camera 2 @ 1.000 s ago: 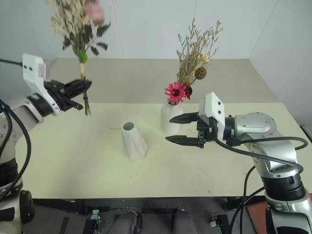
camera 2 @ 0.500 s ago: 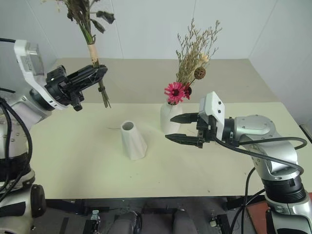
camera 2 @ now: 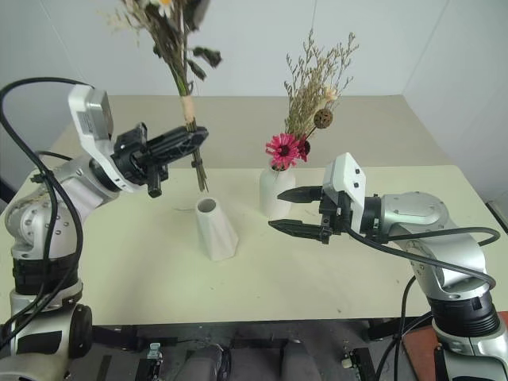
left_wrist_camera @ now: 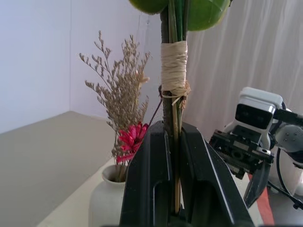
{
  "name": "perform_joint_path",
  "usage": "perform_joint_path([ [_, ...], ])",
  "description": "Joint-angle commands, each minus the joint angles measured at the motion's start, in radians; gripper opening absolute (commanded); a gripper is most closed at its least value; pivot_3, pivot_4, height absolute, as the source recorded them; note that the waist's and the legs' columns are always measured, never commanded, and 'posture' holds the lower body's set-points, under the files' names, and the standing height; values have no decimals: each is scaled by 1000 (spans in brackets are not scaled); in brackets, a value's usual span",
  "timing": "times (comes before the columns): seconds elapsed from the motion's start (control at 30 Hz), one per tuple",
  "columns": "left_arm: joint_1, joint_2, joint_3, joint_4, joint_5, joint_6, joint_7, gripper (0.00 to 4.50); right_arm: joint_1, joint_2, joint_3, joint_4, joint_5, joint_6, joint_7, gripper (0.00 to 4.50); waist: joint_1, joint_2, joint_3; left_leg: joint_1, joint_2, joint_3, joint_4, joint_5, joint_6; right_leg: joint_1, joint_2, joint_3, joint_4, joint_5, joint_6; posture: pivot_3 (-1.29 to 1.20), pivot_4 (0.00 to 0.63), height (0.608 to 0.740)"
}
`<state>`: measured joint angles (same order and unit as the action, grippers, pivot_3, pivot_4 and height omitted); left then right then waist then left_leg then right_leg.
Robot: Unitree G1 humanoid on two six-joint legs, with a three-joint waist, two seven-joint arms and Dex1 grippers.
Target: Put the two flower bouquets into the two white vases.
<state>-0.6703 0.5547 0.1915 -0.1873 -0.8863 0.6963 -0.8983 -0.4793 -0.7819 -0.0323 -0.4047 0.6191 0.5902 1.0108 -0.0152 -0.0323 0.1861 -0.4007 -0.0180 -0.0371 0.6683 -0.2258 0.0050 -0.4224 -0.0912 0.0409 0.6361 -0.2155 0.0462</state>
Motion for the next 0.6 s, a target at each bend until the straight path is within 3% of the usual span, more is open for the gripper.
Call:
perform_joint_path([
  [0.03, 13, 6, -9, -35, 15, -32, -20, 17, 3, -11, -44, -41, 28, 4, -10, 3139, 1, 0, 0, 0, 0, 0, 0, 0, 0, 0, 0, 0, 0, 0, 0, 0, 150, 740],
  [0.6, 77, -12, -61, -45, 92, -56, 0, 17, 21, -20, -51, -62, 41, 9, -33, 3139, 0, 0, 0, 0, 0, 0, 0, 0, 0, 0, 0, 0, 0, 0, 0, 0, 150, 740],
])
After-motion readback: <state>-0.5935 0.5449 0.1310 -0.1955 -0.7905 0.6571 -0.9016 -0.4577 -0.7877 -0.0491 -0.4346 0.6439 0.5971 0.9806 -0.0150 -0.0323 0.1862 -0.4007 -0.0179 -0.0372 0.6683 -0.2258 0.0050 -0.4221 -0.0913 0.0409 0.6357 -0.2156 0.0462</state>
